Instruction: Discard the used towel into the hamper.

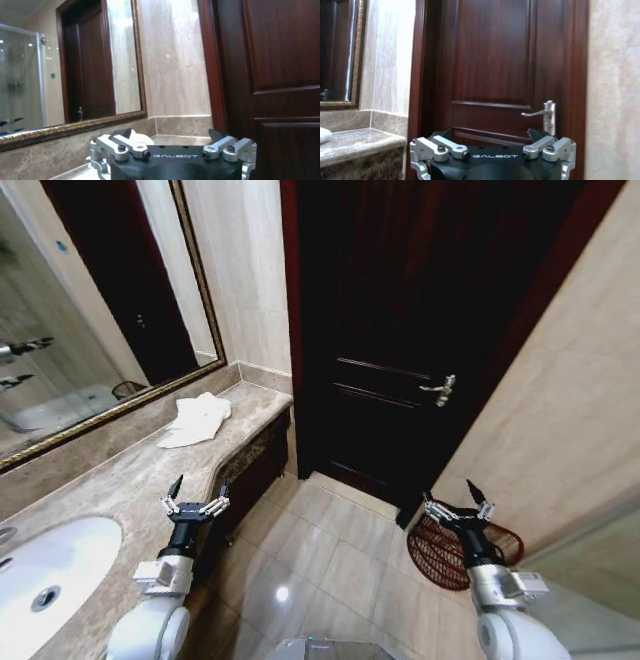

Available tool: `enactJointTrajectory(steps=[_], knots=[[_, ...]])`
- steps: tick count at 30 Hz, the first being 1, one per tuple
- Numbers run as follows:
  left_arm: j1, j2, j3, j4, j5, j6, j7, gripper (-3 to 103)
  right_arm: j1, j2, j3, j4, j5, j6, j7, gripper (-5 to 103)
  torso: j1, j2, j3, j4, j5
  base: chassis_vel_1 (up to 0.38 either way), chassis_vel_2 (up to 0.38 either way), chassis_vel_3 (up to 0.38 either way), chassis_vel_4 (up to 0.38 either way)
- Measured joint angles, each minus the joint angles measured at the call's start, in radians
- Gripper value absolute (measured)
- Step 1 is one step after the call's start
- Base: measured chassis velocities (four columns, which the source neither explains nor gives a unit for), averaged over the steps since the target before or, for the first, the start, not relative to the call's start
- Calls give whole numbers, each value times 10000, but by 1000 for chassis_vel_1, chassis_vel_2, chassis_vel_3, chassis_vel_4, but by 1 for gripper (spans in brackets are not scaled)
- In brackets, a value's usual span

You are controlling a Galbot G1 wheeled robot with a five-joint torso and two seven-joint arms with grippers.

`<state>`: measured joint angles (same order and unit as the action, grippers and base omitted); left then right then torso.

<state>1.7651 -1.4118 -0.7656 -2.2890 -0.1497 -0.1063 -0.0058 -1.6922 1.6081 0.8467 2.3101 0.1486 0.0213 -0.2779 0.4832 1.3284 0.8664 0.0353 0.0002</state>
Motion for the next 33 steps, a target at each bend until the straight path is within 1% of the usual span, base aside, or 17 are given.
enactJointTrajectory(steps=[6, 10, 13, 33], knots=[[-1, 6, -8, 7, 1, -4, 3, 100, 52, 0, -15, -4, 64, 0, 2, 100, 0, 0, 0, -3, -2, -91, 178, 175, -89], [-13, 5, -12, 24, 1, -4, 4, 100, 59, 0, -13, -1, 66, -4, 2, 100, -1, 0, -1, 1, 1, -84, 163, 160, -81], [-19, -5, -7, 34, 1, -4, 6, 100, 35, 0, -11, 4, 62, -5, 1, 100, -2, 1, -1, -3, -2, -87, 185, 165, -86], [-13, 14, -24, 108, -35, -71, 7, 100, 7, 0, -23, 27, 11, -21, -6, 100, -1, 1, -1, 0, -1, -84, 175, 170, -83]])
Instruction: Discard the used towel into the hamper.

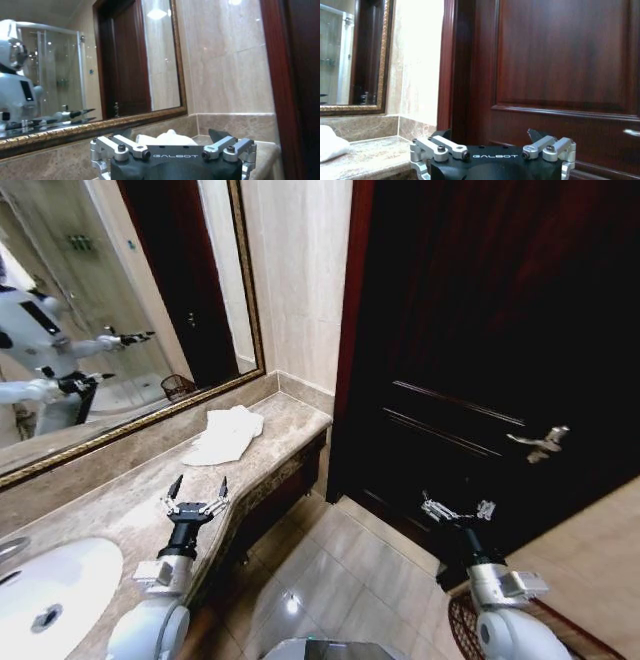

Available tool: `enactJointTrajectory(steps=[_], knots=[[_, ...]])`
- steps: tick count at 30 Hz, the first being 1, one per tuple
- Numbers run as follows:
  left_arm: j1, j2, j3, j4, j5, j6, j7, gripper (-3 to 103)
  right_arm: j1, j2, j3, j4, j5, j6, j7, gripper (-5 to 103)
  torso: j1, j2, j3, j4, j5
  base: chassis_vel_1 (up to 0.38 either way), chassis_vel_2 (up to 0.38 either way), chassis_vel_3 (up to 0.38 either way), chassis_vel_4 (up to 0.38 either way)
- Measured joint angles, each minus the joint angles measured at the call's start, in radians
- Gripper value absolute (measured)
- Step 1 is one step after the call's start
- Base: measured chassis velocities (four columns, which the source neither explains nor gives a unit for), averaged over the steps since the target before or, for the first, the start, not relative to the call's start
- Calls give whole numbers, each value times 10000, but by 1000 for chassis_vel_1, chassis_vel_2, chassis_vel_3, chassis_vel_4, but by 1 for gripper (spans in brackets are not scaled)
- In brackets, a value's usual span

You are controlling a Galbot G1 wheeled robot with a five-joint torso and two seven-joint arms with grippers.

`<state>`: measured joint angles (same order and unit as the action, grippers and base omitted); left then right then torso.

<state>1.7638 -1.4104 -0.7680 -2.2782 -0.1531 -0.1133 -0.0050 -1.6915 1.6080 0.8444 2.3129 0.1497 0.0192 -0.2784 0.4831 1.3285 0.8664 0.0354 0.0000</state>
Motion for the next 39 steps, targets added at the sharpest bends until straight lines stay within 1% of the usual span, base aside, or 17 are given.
enactJointTrajectory(steps=[8, 16, 19, 25, 27, 28, 31, 32, 36, 37, 39], knots=[[-22, 2, 1, 29, -9, -2, -2, 100, 60, 0, -48, -20, -59, -23, -3, 100, -1, 0, -1, -4, -2, -88, 164, 165, -86], [-46, 12, 6, 52, -20, 28, -4, 100, 171, -37, -104, -23, -175, -142, -1, 100, -1, 0, 0, 1, 2, -94, 168, 165, -88], [-57, 30, 4, 82, -34, 38, -4, 100, 196, -41, -121, -23, -211, -166, 1, 100, 0, 0, 0, -3, -1, -90, 155, 161, -81], [-127, 124, 0, 176, -80, 83, -109, 100, 193, -31, -79, 54, -331, -432, -71, 100, -1, 0, -1, -2, -2, -94, 155, 155, -95], [-193, 229, 3, 185, -185, 281, -178, 100, 185, -27, -66, 60, -414, -466, -94, 100, 2, -1, 1, 0, 1, -102, 132, 124, -108], [-193, 229, 3, 185, -185, 281, -178, 100, 185, -27, -66, 60, -414, -466, -94, 100, 2, -1, 1, 0, 1, -86, 110, 124, -93], [-430, 586, 22, 167, -538, 916, -300, 100, 196, -51, -65, 47, -457, -463, -78, 100, 4, -1, 1, -5, -1, -79, 57, 53, -46], [-430, 586, 22, 167, -538, 916, -300, 100, 196, -51, -65, 47, -457, -463, -78, 100, 4, -1, 1, -5, -1, -52, 31, 39, -21], [-1123, 1377, 105, 665, -916, 1481, -506, 100, 188, -219, -81, 19, -511, -450, -52, 100, -2, 0, -1, -2, -3, -13, 0, -1, -5], [-1123, 1377, 105, 665, -916, 1481, -506, 100, 188, -219, -81, 19, -511, -450, -52, 100, -2, 0, -1, -2, -3, 0, 0, 0, 0], [-1647, 2016, 134, 886, -1556, 2299, -595, 100, 210, -282, -59, 17, -560, -447, -11, 100, -4, 0, -1, 0, -4, 0, 0, 0, 0]])
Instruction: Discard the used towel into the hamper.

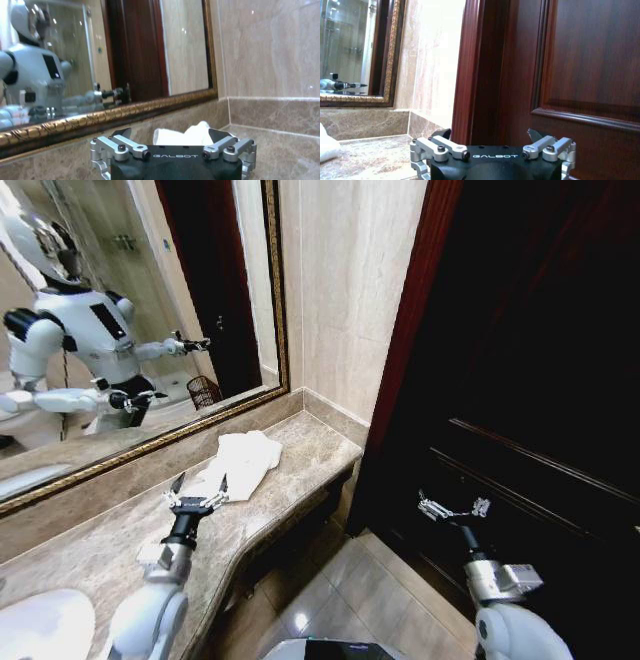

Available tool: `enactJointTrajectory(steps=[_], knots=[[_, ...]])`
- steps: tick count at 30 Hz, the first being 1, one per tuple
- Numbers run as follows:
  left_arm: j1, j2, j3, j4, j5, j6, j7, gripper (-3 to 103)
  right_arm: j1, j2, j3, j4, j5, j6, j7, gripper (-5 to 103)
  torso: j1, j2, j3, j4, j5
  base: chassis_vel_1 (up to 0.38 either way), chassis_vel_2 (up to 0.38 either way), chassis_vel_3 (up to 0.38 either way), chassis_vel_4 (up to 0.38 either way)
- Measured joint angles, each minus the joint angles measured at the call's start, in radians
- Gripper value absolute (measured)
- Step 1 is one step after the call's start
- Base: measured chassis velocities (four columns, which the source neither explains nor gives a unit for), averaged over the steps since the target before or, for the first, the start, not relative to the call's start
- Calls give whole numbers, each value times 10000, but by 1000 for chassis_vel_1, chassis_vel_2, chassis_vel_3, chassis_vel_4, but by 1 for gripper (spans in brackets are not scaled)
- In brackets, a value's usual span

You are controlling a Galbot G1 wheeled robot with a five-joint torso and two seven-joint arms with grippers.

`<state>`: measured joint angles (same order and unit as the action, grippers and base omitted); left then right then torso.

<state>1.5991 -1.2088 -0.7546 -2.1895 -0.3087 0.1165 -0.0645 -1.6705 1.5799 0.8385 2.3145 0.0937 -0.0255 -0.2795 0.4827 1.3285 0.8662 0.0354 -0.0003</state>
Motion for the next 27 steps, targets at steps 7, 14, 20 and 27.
enactJointTrajectory(steps=[7, 14, 20, 27], knots=[[-727, 1005, -41, 464, -1183, 1190, -64, 100, 228, -63, -54, 3, -52, -94, 69, 100, 2, 0, 1, 1, 1, 0, 0, 0, 0], [-2029, 2146, 275, 1566, -2643, 2208, -72, 100, 523, -206, -20, -62, -58, -213, 152, 100, 3, 0, 2, 2, 2, 0, 0, 0, 0], [-3068, 2646, 968, 2495, -3182, 2734, -51, 100, 219, -105, 257, 30, 20, -15, 237, 100, 3, 0, 2, -4, 2, 0, 0, 0, 0], [-3815, 2918, 1909, 3034, -3188, 2943, 31, 100, 116, 36, 314, 221, 1, 24, 304, 100, 4, -1, 2, -2, 3, 0, 0, 0, 0]])
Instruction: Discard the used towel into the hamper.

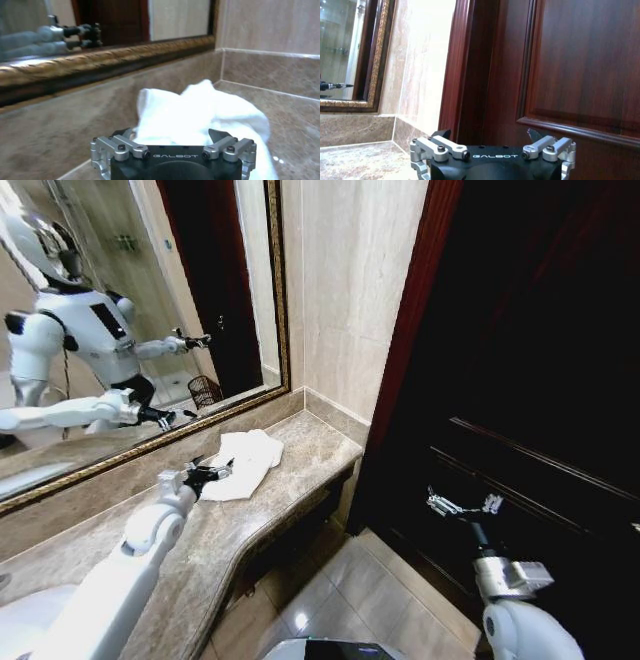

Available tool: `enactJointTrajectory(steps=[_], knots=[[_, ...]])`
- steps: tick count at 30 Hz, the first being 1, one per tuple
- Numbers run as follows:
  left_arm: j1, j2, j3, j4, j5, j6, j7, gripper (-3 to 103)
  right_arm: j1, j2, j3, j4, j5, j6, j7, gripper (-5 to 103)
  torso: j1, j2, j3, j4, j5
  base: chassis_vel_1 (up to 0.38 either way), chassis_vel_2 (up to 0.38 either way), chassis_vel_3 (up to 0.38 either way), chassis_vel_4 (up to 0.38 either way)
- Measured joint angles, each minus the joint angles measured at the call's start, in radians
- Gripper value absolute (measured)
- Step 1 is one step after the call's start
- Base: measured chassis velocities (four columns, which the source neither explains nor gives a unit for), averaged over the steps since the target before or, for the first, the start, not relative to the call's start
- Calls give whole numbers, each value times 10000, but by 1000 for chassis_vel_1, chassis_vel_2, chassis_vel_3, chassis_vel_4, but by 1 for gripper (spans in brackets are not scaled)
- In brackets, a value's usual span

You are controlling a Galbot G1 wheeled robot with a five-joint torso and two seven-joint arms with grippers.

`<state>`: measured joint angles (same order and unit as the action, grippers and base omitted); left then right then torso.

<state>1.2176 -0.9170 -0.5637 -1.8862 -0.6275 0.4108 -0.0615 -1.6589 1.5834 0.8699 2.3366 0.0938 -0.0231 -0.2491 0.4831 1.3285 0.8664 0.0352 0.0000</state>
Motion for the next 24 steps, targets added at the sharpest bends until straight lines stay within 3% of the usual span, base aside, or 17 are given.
enactJointTrajectory(steps=[3, 11, 24], knots=[[-603, -45, 678, 381, 37, 19, -120, 100, -14, 55, -51, 112, -80, 1, 22, 100, -1, 0, 0, 0, 1, 0, 0, 0, 0], [-1495, -240, 1388, 1225, 149, 68, -319, 100, -75, 80, -7, 308, -144, -16, 111, 100, 0, 0, 0, 0, 0, 0, 0, 0, 0], [-1520, -369, 1496, 1732, 316, -40, -208, 103, -307, 190, 18, 488, -140, 101, 166, 100, -1, 1, -1, 1, 2, 0, 0, 0, 0]])
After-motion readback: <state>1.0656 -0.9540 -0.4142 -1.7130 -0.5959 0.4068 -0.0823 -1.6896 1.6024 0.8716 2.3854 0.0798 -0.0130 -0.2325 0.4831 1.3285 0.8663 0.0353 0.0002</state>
